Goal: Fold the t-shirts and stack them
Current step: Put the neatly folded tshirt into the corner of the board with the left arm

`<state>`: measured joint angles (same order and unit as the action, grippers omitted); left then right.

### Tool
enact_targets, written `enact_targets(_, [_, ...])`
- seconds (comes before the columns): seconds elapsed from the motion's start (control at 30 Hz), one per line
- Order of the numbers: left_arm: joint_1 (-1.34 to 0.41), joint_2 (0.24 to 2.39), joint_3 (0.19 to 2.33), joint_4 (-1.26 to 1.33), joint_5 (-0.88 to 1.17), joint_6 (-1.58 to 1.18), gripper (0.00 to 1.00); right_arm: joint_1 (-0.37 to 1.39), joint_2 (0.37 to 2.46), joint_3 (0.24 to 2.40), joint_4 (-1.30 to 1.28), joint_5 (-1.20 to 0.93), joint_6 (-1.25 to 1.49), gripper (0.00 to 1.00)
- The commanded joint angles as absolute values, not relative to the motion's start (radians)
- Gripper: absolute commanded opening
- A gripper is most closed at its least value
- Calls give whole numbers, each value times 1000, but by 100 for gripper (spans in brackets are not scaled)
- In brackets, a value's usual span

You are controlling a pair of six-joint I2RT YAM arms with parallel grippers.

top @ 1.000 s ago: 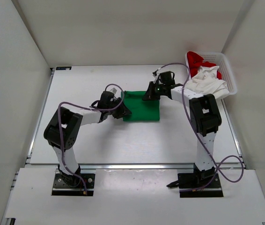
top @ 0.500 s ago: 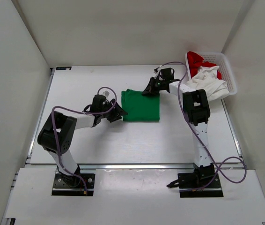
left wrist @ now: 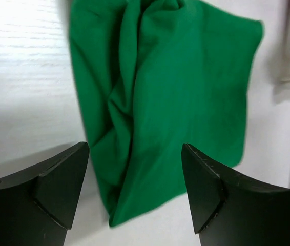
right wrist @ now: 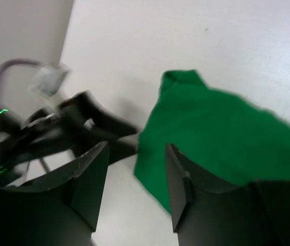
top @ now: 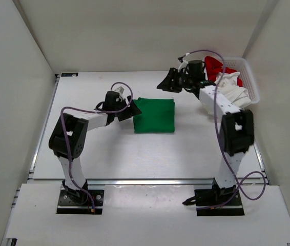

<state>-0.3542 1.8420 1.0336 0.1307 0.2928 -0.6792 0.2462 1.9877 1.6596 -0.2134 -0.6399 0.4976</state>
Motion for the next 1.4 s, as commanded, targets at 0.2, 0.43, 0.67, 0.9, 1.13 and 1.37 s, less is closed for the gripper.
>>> enact_targets(0.2, [-382,2009,1219,35,192,-630,44,242,1490,1074,184,-669,655,46])
enact_targets(0.43, [-353,2097,1330,61,280,-715,0,252,1303,807,232,-661,660,44])
enact_targets(0.67, [-94,2148,1578,-138,298,-660,0,235,1224,670,210,-663,632,43])
enact_targets(0.9, [225,2028,1425,-88,215,-741,0,253,1206,611,229,-701,637,43])
enact_targets(1.13, [308,1787,1051,176,45,-926,30,270,1198,580,221,-718,623,43])
enact_targets(1.37, [273,1680,954,241,43,-983,76,249,1121,500,201,-719,615,44])
